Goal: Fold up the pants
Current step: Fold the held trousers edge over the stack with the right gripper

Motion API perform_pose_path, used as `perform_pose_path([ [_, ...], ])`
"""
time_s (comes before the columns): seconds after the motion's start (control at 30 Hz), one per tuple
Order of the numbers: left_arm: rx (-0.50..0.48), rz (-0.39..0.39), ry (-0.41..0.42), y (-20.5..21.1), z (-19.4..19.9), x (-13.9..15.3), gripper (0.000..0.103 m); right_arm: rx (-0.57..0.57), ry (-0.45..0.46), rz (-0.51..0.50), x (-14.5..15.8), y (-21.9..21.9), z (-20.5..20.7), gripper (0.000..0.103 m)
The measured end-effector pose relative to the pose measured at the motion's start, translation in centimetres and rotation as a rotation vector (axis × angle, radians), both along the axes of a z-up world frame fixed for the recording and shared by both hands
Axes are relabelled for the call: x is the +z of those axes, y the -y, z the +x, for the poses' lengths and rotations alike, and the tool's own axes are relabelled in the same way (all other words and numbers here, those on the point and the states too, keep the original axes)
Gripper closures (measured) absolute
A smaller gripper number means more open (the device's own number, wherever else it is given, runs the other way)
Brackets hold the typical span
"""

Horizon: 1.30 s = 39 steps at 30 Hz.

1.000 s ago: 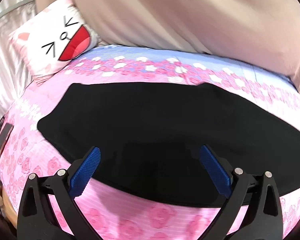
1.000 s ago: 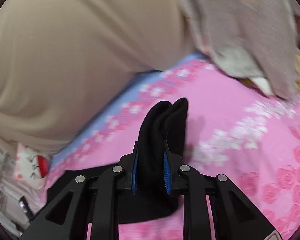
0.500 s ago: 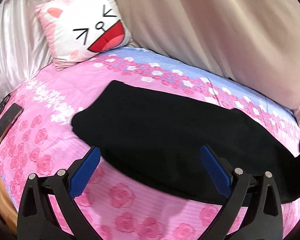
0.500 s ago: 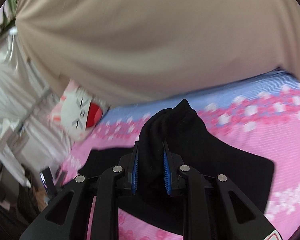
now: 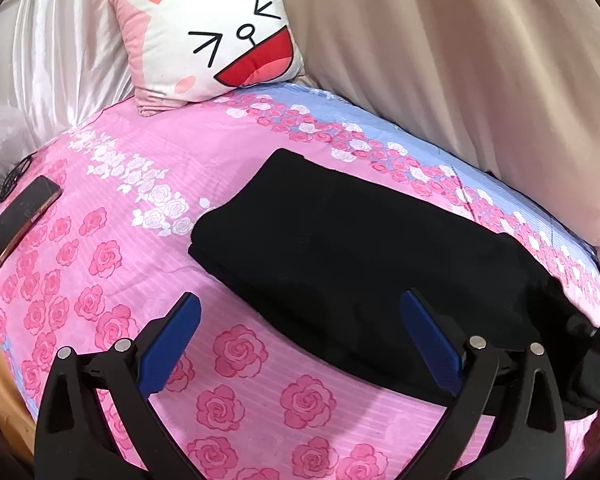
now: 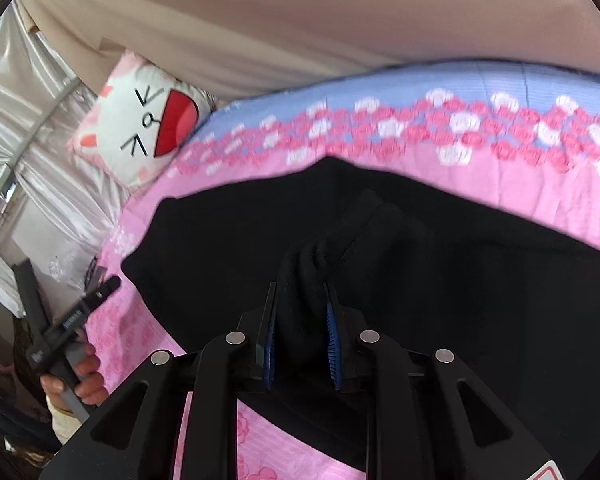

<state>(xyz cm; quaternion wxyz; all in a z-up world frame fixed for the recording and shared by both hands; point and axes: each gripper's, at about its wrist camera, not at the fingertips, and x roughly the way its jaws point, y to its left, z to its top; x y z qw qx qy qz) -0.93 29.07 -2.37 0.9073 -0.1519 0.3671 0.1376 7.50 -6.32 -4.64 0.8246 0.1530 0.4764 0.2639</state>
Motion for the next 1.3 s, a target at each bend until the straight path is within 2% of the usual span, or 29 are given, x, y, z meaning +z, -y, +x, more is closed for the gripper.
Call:
perform_pose_path([
  [0.2, 0.031, -0.077, -0.017, -1.9, 0.1, -1.0, 0.005, 0.026, -0.025, -0.049, -2.9, -1.2, -0.4, 0.083],
  [0.27, 0.033, -0.091, -0.016, -2.0, 0.1, -1.1, 0.005, 0.032, 0.007, -0.075, -2.7, -1.6, -0.6, 0.08],
  [0.37, 0.016, -0.073, -0.015, -1.5, 0.2, -0.8, 0.005, 0.076, 0.095, -0.188, -1.8, -3.1, -1.9, 0.067],
  [0.4, 0.01, -0.062, -0.014, -1.3, 0.2, -0.6, 0.005, 0.083, 0.119, -0.214, -1.0, -3.4, -2.6, 0.067],
  [0.43, 0.001, -0.044, -0.009, -1.1, 0.1, -0.3, 0.005, 0.083, 0.164, -0.192, 0.3, -2.9, -3.7, 0.067],
  [0.5, -0.003, -0.011, -0.003, -0.9, -0.1, 0.1, 0.005, 0.051, 0.22, -0.081, 2.7, -0.5, -5.0, 0.071],
  [0.53, 0.003, 0.025, -0.012, -0.9, 0.1, 0.2, 0.005, 0.003, 0.221, -0.054, 3.4, 1.1, -4.9, 0.074],
  [0.6, 0.018, 0.061, -0.029, -1.0, 0.6, -0.2, 0.005, -0.083, 0.188, -0.079, 2.8, 3.2, -3.2, 0.081],
  [0.67, 0.035, 0.055, -0.061, -1.3, 1.2, -1.0, 0.005, -0.107, 0.117, -0.119, 0.6, 3.7, -0.8, 0.085],
  [0.73, 0.044, 0.027, -0.081, -1.6, 1.5, -1.5, 0.005, -0.067, 0.048, -0.142, -2.3, 2.3, 1.2, 0.085],
  [0.77, 0.046, 0.019, -0.088, -1.6, 1.4, -1.7, 0.005, -0.049, 0.043, -0.158, -3.4, 1.3, 1.7, 0.084],
  [0.8, 0.048, 0.016, -0.096, -1.7, 1.2, -1.8, 0.005, -0.058, 0.115, -0.173, -3.5, 0.5, 1.7, 0.081],
  [0.87, 0.067, 0.014, -0.104, -2.2, 0.7, -1.8, 0.005, -0.052, 0.144, -0.217, -3.2, -0.6, 1.8, 0.081],
  [0.93, 0.094, 0.002, -0.095, -3.3, -0.2, -1.5, 0.005, -0.056, 0.117, -0.158, -2.1, -0.4, 1.9, 0.084],
  [0.97, 0.118, -0.01, -0.089, -4.2, -0.9, -1.3, 0.005, -0.029, 0.111, -0.063, -1.6, -0.1, 1.7, 0.084],
  [1.0, 0.133, -0.019, -0.09, -4.8, -1.1, -1.4, 0.005, -0.011, 0.095, -0.06, -1.9, -0.4, 1.7, 0.084],
  [1.03, 0.157, -0.037, -0.099, -5.7, -1.4, -1.6, 0.005, 0.002, 0.082, -0.114, -2.6, -1.1, 1.9, 0.085],
  [1.07, 0.17, -0.058, -0.109, -6.4, -1.5, -1.9, 0.005, 0.003, 0.111, -0.141, -2.9, -1.5, 1.7, 0.086],
  [1.17, 0.18, -0.204, -0.116, -8.2, -1.8, -3.0, 0.005, -0.019, 0.141, -0.139, -1.3, -1.7, 0.0, 0.083],
  [1.23, 0.165, -0.312, -0.1, -8.7, -1.5, -3.6, 0.005, -0.033, 0.176, -0.115, -0.5, -0.9, -1.5, 0.077],
  [1.27, 0.171, -0.351, -0.093, -8.9, -1.2, -3.9, 0.005, -0.047, 0.182, -0.113, -0.4, -0.6, -2.2, 0.069],
  [1.3, 0.19, -0.352, -0.073, -8.9, -1.1, -3.9, 0.005, -0.065, 0.186, -0.115, -0.4, 0.0, -2.5, 0.063],
])
